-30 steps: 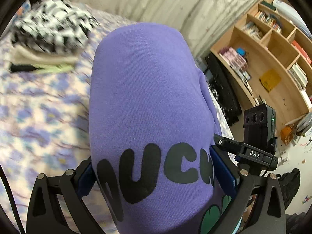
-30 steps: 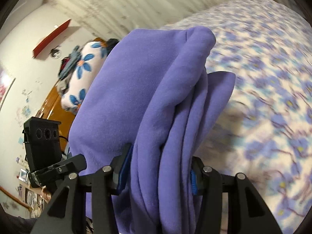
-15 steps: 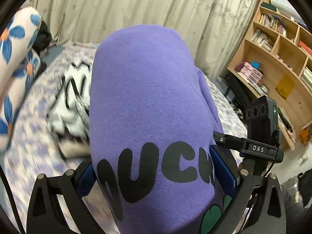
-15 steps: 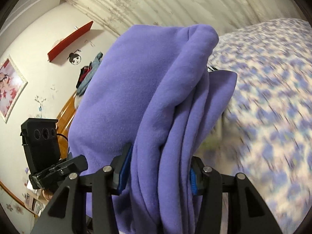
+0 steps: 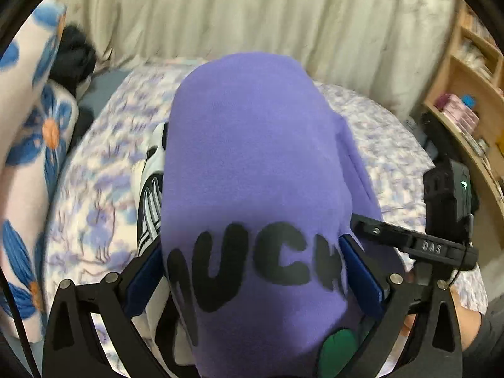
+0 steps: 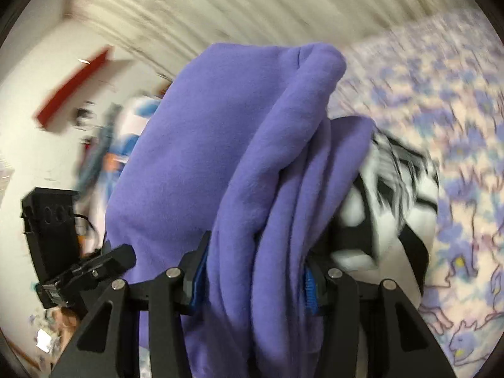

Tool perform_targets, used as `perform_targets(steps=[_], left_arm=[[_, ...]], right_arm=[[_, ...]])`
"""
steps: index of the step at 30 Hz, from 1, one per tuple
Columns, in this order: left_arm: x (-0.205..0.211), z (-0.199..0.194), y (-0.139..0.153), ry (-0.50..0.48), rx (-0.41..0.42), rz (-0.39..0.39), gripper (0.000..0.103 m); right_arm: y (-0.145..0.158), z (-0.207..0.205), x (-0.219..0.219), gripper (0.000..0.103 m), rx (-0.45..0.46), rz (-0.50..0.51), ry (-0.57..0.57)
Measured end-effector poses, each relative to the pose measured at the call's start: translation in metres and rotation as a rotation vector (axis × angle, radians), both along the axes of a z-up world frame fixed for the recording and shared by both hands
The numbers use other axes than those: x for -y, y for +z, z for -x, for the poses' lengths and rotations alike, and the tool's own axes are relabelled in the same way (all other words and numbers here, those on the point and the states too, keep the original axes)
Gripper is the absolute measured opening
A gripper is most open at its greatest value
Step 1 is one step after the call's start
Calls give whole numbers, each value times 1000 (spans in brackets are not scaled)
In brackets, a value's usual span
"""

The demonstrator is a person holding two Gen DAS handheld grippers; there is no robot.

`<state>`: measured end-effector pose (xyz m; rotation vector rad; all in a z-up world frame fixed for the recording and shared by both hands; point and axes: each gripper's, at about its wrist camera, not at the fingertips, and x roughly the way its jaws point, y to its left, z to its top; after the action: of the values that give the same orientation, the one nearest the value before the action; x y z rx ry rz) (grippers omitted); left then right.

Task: Fold large clothes
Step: 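Carry the hoodie bundle with both tools onto the folded clothes stack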

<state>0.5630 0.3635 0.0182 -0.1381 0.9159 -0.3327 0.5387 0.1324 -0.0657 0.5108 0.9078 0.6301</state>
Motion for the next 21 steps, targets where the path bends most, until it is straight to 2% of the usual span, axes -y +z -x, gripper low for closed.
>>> perform_targets(steps=[2, 3, 6, 9, 11, 13, 16, 17, 18, 19, 20, 21], left_arm=[[-6, -4, -14, -5, -10, 92, 103], [-4, -2, -14, -11, -5, 105, 103], [3, 7, -5, -4, 49, 40, 103], [3, 16, 3, 42, 70, -1, 103], [6, 25, 11, 82, 86, -28, 103], [9, 41, 25, 112, 147, -65, 103], [18, 70, 46, 139, 236, -123, 99], [20, 75, 51, 139, 249, -138, 91], [24, 81, 53, 136, 251, -159, 75], [29, 83, 53, 134, 238, -194, 66], [33, 80, 45, 134, 195, -234, 59], [33, 81, 44, 141, 185, -233, 59]], right_arm=[[-8, 0, 6, 49, 18, -13, 0], [-6, 2, 9, 50, 26, -13, -2], [8, 9, 10, 55, 63, 69, 8], [29, 22, 13, 56, 111, 152, 5], [42, 28, 18, 56, 153, 166, -7], [56, 38, 20, 56, 207, 163, -12], [69, 55, 10, 56, 274, 231, -23], [70, 59, 5, 55, 286, 249, -13], [68, 62, -2, 51, 287, 280, -2], [64, 63, -8, 42, 275, 295, 19], [59, 63, -14, 39, 256, 313, 37], [52, 63, -21, 36, 235, 356, 46]])
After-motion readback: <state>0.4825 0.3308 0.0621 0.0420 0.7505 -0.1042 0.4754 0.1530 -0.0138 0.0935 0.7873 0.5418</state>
